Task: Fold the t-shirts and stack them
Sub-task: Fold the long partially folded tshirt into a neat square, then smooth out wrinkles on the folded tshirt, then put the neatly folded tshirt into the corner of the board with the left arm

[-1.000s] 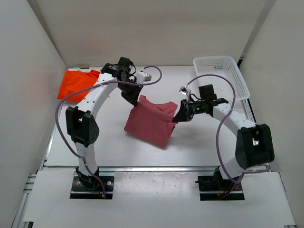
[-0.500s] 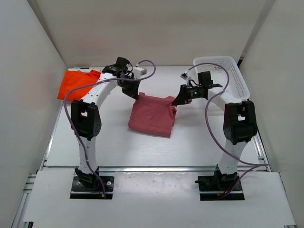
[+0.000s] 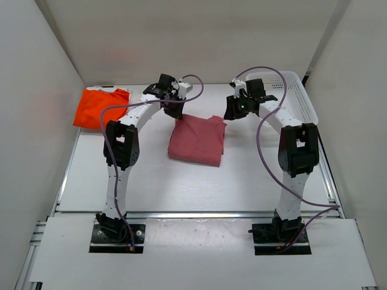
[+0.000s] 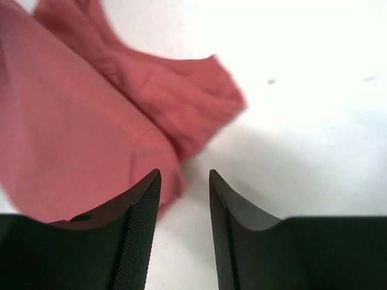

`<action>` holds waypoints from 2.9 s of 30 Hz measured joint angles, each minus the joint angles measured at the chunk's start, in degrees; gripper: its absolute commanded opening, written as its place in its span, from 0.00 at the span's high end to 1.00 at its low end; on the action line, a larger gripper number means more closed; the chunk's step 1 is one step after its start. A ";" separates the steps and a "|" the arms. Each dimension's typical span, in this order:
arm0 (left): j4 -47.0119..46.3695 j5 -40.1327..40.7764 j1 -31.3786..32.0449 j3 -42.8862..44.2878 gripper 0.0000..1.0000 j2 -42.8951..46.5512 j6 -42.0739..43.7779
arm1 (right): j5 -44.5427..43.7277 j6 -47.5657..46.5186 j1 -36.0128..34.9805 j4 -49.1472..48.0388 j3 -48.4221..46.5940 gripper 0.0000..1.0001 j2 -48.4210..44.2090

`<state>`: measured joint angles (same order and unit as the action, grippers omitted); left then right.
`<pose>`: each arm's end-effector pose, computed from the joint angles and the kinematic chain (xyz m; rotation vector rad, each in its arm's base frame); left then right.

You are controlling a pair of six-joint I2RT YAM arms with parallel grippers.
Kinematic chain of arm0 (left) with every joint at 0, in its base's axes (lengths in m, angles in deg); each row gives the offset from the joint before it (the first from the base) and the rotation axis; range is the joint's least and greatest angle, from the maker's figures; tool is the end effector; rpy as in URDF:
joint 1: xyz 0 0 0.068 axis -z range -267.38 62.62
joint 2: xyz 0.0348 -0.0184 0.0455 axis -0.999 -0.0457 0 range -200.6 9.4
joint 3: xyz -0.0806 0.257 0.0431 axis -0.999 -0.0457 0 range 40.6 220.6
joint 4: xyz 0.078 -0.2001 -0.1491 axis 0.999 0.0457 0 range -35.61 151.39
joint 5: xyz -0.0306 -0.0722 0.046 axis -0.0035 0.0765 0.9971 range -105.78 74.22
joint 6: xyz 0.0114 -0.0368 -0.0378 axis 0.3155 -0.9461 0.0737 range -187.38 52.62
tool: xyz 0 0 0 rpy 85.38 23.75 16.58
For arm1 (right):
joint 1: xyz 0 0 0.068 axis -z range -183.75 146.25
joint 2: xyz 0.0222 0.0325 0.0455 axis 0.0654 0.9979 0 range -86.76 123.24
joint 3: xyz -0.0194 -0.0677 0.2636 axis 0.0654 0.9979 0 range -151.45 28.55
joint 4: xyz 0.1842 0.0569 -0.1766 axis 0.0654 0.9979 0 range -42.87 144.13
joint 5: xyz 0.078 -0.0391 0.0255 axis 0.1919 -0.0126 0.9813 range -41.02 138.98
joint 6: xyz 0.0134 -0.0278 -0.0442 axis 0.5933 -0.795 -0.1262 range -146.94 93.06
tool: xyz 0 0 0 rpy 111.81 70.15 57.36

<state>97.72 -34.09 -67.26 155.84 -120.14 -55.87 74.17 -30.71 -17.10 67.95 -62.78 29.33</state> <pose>0.4637 -0.1817 0.2236 0.8142 2.4346 -0.4680 0.4422 0.1205 0.2267 -0.5592 2.2818 0.6007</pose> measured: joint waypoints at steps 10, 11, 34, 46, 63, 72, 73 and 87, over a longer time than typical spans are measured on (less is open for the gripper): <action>-3.87 13.31 -3.15 -3.13 0.43 0.55 -0.55 | -12.13 -5.77 -2.99 -1.29 -1.97 0.99 -2.60; -3.87 14.47 -3.54 -3.48 0.43 0.55 -0.46 | -11.72 -5.92 -3.48 -0.98 -0.96 1.00 -3.34; -11.58 16.06 -0.48 -8.96 0.63 5.01 1.29 | -4.79 -1.99 -6.25 -0.57 -8.83 1.00 11.72; -13.05 28.87 -3.15 -7.43 0.56 -0.11 -0.48 | -8.28 -1.11 -5.79 -1.66 -13.57 1.00 14.62; -10.91 1.99 -3.54 -29.14 0.01 17.07 -9.38 | -7.41 2.36 -6.03 -1.70 1.14 0.88 -3.61; -11.04 -0.79 -6.64 -30.86 0.01 12.55 -12.68 | -5.97 5.14 -8.63 -1.31 4.26 0.88 -1.84; -11.06 -0.92 -6.93 -30.86 0.01 11.87 -12.79 | -6.25 5.27 -8.72 -1.33 4.26 0.88 -1.38; -15.45 -11.47 -7.65 -26.99 0.01 7.23 -16.63 | -9.86 5.07 -8.55 -1.29 4.26 0.82 3.48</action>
<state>82.27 -45.56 -74.91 128.85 -112.91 -72.50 64.31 -25.64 -25.64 66.66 -58.52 32.81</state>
